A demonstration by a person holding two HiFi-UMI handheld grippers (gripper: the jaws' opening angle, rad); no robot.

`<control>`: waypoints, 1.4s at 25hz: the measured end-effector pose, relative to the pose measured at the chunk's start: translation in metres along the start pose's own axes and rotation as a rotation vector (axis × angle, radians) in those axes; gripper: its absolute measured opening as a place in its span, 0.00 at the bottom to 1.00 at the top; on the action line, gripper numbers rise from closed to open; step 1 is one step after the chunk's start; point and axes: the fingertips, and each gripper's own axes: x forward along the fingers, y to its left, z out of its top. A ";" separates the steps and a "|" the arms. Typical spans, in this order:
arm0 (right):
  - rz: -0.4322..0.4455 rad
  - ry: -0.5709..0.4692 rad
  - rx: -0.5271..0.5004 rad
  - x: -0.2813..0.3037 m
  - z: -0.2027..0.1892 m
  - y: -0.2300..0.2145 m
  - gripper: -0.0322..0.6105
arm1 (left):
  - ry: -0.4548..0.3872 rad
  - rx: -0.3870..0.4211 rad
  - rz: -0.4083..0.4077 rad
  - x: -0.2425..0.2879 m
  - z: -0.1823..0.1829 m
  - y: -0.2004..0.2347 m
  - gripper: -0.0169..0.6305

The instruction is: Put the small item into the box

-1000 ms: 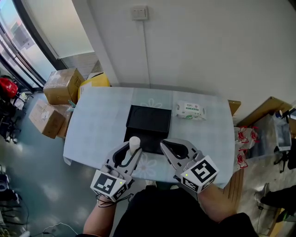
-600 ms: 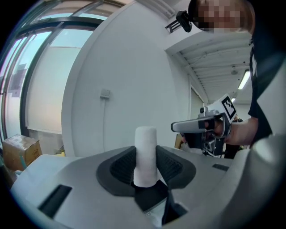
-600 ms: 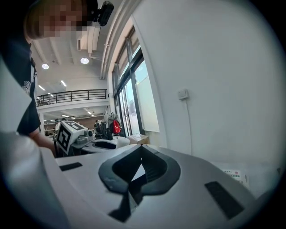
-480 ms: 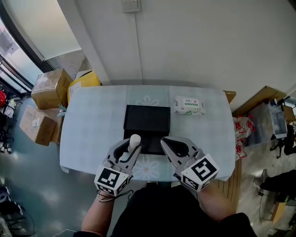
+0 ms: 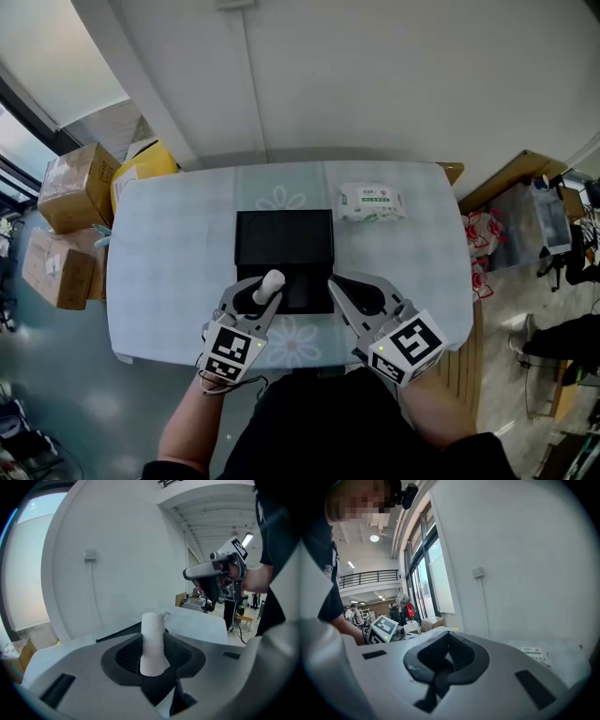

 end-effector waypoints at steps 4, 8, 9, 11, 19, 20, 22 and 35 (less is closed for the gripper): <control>-0.030 0.014 0.023 0.002 -0.008 -0.012 0.06 | 0.096 0.049 -0.051 0.022 -0.026 -0.002 0.24; -0.062 0.022 0.043 0.001 -0.014 -0.023 0.06 | 0.204 0.125 -0.095 0.041 -0.053 -0.006 0.24; -0.070 0.024 0.048 0.000 -0.016 -0.026 0.06 | 0.237 0.147 -0.109 0.046 -0.060 -0.007 0.24; -0.083 0.030 0.059 -0.003 -0.020 -0.031 0.06 | 0.303 0.194 -0.136 0.055 -0.075 -0.010 0.24; -0.121 0.033 0.103 -0.010 -0.029 -0.050 0.06 | 0.458 0.285 -0.217 0.083 -0.109 -0.019 0.25; -0.125 0.034 0.107 -0.011 -0.031 -0.052 0.06 | 0.477 0.291 -0.227 0.085 -0.113 -0.020 0.25; -0.133 0.034 0.115 -0.013 -0.033 -0.056 0.06 | 0.515 0.314 -0.245 0.090 -0.122 -0.022 0.25; -0.147 0.036 0.142 -0.021 -0.037 -0.073 0.06 | 0.590 0.330 -0.273 0.104 -0.138 -0.026 0.27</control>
